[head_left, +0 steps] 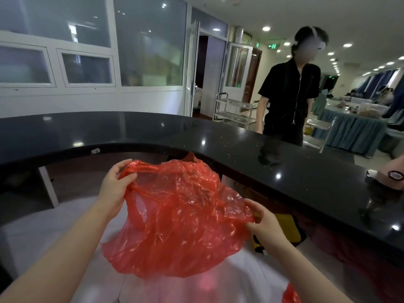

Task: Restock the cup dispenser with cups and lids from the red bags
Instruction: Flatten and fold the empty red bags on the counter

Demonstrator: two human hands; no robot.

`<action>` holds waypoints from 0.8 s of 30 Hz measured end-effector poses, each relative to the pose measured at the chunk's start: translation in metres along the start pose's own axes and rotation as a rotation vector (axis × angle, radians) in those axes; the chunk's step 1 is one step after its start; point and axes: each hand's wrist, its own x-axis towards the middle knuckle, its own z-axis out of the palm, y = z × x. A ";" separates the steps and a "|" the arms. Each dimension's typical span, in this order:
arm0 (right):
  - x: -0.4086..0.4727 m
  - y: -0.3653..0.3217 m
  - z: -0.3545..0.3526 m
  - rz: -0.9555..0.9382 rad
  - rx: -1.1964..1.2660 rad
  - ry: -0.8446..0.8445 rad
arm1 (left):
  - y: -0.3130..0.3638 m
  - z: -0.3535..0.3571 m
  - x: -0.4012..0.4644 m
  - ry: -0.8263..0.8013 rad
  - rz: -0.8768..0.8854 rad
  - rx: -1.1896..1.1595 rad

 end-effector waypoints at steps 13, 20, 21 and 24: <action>-0.005 0.037 -0.049 0.076 -0.217 0.546 | -0.017 -0.040 0.005 0.378 -0.027 0.437; -0.022 0.037 -0.057 0.077 -0.386 0.288 | -0.013 -0.049 0.004 0.485 -0.141 0.415; -0.024 0.038 -0.059 0.077 -0.431 0.249 | -0.012 -0.052 0.005 0.502 -0.158 0.401; -0.029 0.042 -0.068 0.080 -0.516 0.277 | -0.007 -0.058 0.005 0.559 -0.173 0.391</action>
